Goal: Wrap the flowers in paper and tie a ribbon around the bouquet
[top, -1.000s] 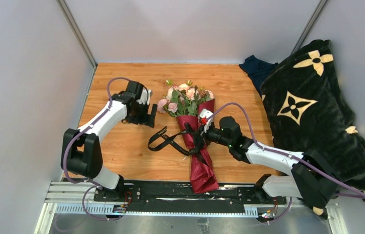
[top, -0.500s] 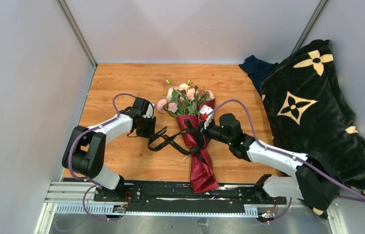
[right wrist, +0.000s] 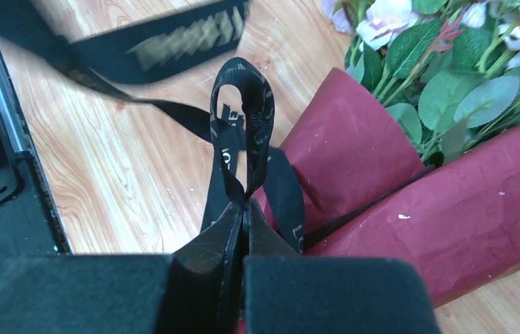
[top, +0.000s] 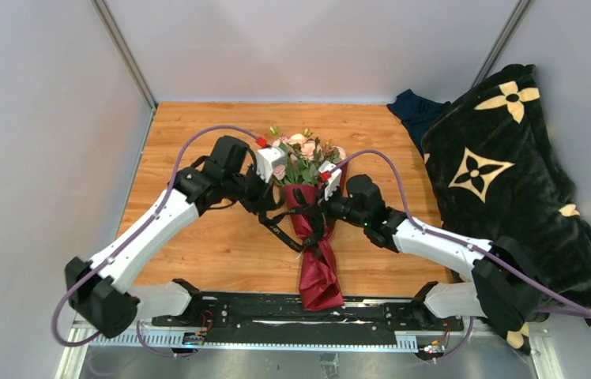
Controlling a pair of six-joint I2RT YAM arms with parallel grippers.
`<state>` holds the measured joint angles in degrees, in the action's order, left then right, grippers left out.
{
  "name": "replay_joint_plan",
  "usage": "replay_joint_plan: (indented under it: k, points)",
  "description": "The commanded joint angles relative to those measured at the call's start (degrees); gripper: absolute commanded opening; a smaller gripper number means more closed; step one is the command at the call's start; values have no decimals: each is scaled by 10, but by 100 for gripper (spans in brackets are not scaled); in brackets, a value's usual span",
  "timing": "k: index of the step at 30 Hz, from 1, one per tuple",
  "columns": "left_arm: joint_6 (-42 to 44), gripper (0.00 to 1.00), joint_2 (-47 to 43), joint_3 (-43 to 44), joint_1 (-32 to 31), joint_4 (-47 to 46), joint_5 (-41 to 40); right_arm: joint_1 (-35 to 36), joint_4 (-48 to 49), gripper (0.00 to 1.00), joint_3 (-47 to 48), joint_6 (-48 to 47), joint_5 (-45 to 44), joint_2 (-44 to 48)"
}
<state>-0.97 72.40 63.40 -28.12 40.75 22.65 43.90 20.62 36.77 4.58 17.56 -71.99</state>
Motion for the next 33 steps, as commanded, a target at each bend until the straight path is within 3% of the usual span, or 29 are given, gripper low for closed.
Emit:
replay_joint_plan:
  k: [1,4,7,11,16,21,22,23,25,26,30,33]
  points:
    - [139,0,-34,25,-112,141,84,8,-22,0,35,55,28,-29]
    - [198,0,-7,80,-235,150,60,9,-23,0,48,69,44,-44]
    - [265,0,72,202,-316,154,31,8,-41,0,58,64,57,-52]
    - [312,0,184,334,-396,162,59,6,-48,0,54,28,84,-46]
    - [384,0,234,332,-438,163,105,-9,-50,0,39,-9,125,-30]
    - [388,0,314,451,-448,164,112,-19,-49,0,35,-36,167,-46]
    - [394,3,326,478,-448,163,106,-22,-50,0,37,-39,175,-50]
    - [401,14,332,493,-448,163,98,-26,-52,0,38,-41,181,-53]
    - [416,49,331,511,-448,164,82,-32,-52,0,38,-43,192,-57]
    - [418,58,323,512,-448,165,66,-35,-53,0,38,-43,196,-58]
    - [465,65,237,464,-444,178,-10,-38,-53,0,36,-63,211,-55]
    - [460,66,140,392,-391,178,38,-38,-52,0,38,-72,218,-56]
